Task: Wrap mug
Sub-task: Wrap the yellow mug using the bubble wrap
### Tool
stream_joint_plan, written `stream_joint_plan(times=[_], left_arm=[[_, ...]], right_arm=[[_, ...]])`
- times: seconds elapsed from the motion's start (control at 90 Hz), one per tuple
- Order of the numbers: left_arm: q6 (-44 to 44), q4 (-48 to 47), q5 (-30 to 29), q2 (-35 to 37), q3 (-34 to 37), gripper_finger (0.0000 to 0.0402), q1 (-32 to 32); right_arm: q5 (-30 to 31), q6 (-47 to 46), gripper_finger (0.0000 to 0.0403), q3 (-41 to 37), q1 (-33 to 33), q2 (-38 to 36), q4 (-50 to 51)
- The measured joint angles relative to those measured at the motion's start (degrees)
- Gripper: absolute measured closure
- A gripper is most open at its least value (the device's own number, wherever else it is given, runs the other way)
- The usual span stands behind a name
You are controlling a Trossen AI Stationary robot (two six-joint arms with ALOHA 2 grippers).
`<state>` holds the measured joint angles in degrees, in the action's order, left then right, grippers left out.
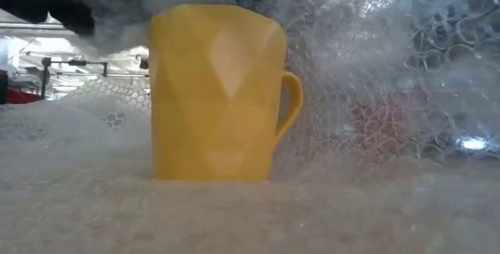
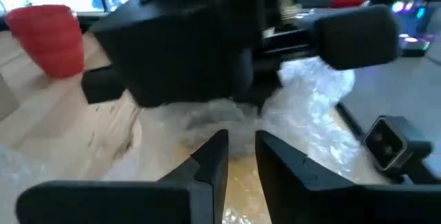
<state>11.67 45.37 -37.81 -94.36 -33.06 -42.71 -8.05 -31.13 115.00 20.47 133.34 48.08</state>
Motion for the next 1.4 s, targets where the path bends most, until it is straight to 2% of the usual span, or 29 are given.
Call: stream_joint_plan(times=[0.133, 0.278, 0.467, 0.622, 0.744, 0.878, 1.1, 1.278, 1.4], left_arm=[[0.3, 0.6, 5.7, -0.9, -0.9, 0.0345, 2.1], [0.7, 0.2, 6.2, -1.3, -1.0, 0.0345, 2.8], [1.4, -1.4, 6.3, -1.3, -1.0, 0.0345, 3.1], [1.6, -1.5, 6.2, -1.3, -1.0, 0.0345, 3.5], [1.6, -1.5, 6.2, -1.3, -1.0, 0.0345, 3.4], [1.6, -1.4, 6.2, -1.3, -1.0, 0.0345, 3.4], [1.8, -2.5, 5.6, 0.0, -1.0, 0.0345, 2.4], [1.8, -6.9, 1.3, 5.0, -1.0, 0.0345, -1.3], [5.7, -12.3, -1.0, 6.8, -1.0, 0.0345, -4.0]], right_arm=[[-0.1, 0.1, 0.0403, 0.0, -0.6, 0.0, -1.5], [0.0, -0.6, 0.0403, 1.7, -0.6, 0.0, 1.4], [0.1, -2.2, 0.0403, 9.5, -0.5, 0.0, 11.4], [8.3, -0.8, 0.0403, 16.6, 0.5, 0.0, 14.5], [13.0, 1.2, 0.0403, 17.6, 1.1, -0.1, 13.4], [12.2, 0.9, 0.0403, 15.5, 0.8, 0.4, 13.0], [6.0, -2.9, 0.0403, 7.1, 1.0, 0.5, 5.9], [1.4, -3.4, 0.0403, 0.5, 0.9, 0.6, -2.0], [0.2, -3.5, 0.0403, -1.4, 0.8, 0.4, -3.3]])
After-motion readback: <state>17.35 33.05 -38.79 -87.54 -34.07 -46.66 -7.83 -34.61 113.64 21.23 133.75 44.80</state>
